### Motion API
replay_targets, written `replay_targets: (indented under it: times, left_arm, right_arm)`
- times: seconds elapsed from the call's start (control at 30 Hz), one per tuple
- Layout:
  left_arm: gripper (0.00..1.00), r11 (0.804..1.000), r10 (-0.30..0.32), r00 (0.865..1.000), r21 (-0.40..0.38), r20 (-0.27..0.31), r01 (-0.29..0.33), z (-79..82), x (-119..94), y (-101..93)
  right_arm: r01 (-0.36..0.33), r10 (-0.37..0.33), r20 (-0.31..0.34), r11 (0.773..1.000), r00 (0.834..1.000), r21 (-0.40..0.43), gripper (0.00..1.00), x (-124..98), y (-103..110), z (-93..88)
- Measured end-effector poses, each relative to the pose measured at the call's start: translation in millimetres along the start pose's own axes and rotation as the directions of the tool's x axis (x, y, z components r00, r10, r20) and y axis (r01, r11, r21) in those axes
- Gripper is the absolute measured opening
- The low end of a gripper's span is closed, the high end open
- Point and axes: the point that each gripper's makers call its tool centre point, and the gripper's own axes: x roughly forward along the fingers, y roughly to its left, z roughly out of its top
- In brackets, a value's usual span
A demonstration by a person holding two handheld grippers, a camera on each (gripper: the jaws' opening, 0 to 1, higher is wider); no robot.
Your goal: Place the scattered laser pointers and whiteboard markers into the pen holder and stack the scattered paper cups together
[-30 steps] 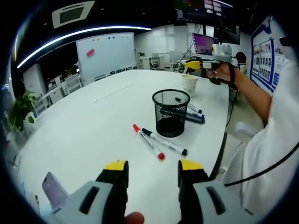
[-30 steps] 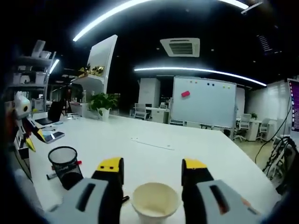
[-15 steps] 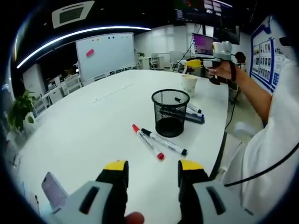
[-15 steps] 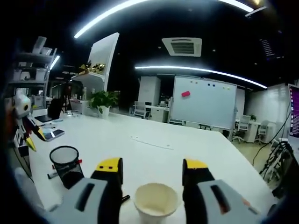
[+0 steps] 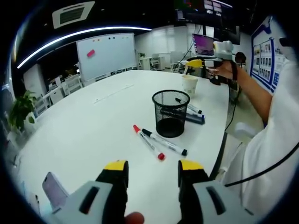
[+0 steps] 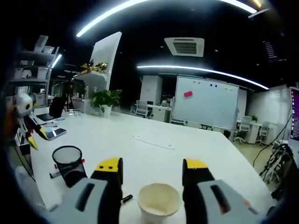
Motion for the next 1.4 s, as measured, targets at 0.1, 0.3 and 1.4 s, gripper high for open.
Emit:
replay_targets:
  times: [0.1,0.3,1.4]
  left_arm:
    - [0.43,1.000,0.001,1.000,0.000,0.001,-0.001,-0.5,0.2,0.1]
    - [0.44,1.000,0.001,1.000,0.000,0.003,-0.001,-0.2,0.0,0.5]
    - [0.44,1.000,0.008,1.000,0.003,0.003,-0.008,-1.3,-3.3,2.0]
  right_arm:
    - [0.000,0.000,-0.008,1.000,1.000,-0.003,0.51,0.2,-0.3,-1.6]
    - [-0.005,0.005,-0.016,1.000,1.000,-0.003,0.51,-0.7,0.9,-2.9]
    - [-0.051,0.046,-0.121,0.998,0.992,-0.038,0.52,-3.8,16.1,-17.0]
